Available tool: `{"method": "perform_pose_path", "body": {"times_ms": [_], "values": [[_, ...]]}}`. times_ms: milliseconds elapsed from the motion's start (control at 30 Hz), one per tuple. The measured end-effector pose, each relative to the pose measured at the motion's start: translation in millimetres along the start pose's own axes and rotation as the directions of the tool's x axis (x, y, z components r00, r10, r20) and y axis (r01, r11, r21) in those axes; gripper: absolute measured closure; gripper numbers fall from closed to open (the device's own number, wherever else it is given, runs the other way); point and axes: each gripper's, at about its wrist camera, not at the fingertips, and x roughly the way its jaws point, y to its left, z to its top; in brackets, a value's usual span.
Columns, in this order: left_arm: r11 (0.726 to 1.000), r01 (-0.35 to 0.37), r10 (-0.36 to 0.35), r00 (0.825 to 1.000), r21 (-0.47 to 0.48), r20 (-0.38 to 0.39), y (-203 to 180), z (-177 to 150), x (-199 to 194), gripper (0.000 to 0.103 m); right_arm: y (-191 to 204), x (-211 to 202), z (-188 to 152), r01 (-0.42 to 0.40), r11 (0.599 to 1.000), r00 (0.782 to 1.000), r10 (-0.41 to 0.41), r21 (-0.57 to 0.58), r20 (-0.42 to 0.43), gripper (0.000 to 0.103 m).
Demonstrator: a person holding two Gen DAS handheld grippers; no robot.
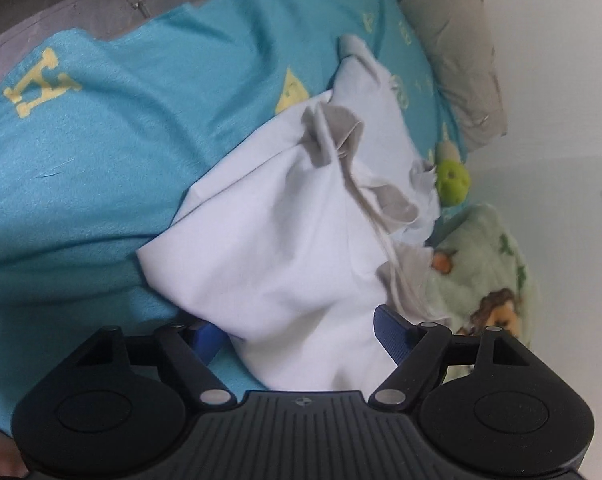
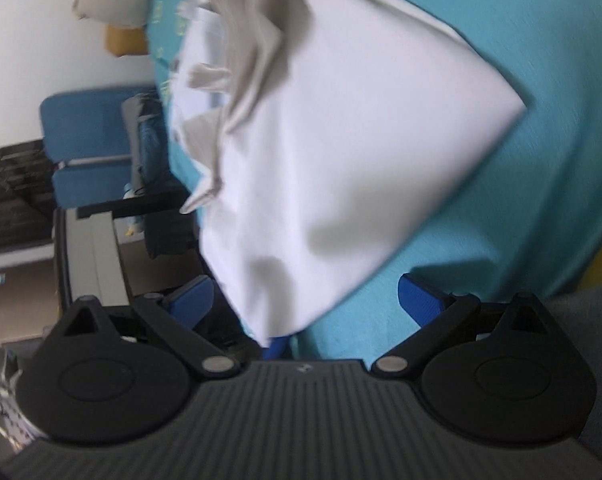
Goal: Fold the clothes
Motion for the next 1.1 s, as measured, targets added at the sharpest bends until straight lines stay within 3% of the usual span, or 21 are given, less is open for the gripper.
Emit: {"method": "perform_pose_path", "body": {"times_ms": [100,200,367,533,600,667,700,900,1033,1100], "values": [[1.000,0.009,-0.008,0.999,-0.025,0.045,4,-3,-6,0.025,-3,-6,-1,-0.006,1.000,0.997,0.005,0.015,0.071,0.005],[0.997,-0.064,0.067,0.995,-0.042,0.074,12,-9,-7,0.031,-11,-17,6,0.005,0.998,0.985,-0.015,0.055,0.175,0.022],[0.995,-0.073,0.080,0.991,-0.071,0.106,16,-12,-9,0.038,-11,-29,12,0.079,0.996,0.949,-0.088,0.044,0.303,0.047],[0.993,-0.091,0.101,0.985,-0.080,0.142,17,-12,-11,0.056,-8,-29,11,0.130,0.992,0.925,-0.120,-0.004,0.361,0.049],[0.992,-0.080,0.095,0.983,-0.098,0.155,19,-11,-12,0.056,-5,-30,13,0.139,0.990,0.918,-0.123,-0.017,0.378,0.059],[0.993,-0.043,0.062,0.981,-0.106,0.185,20,-9,-14,0.058,-4,-31,15,0.142,0.989,0.913,-0.121,-0.027,0.389,0.083],[0.994,-0.024,0.045,0.979,-0.109,0.201,21,-8,-15,0.066,-3,-31,16,0.139,0.990,0.912,-0.115,-0.033,0.395,0.086],[1.000,-0.012,0.013,0.963,-0.007,0.269,8,-11,-28,0.090,8,-40,16,0.091,0.991,0.902,-0.039,-0.102,0.430,0.091],[0.998,0.007,-0.026,0.946,0.061,0.324,-7,-13,-43,0.095,19,-47,13,0.065,0.985,0.894,0.015,-0.163,0.448,0.093],[0.989,-0.008,-0.047,0.926,0.145,0.375,-22,-18,-56,0.096,25,-53,10,0.038,0.982,0.893,0.049,-0.183,0.448,0.093]]}}
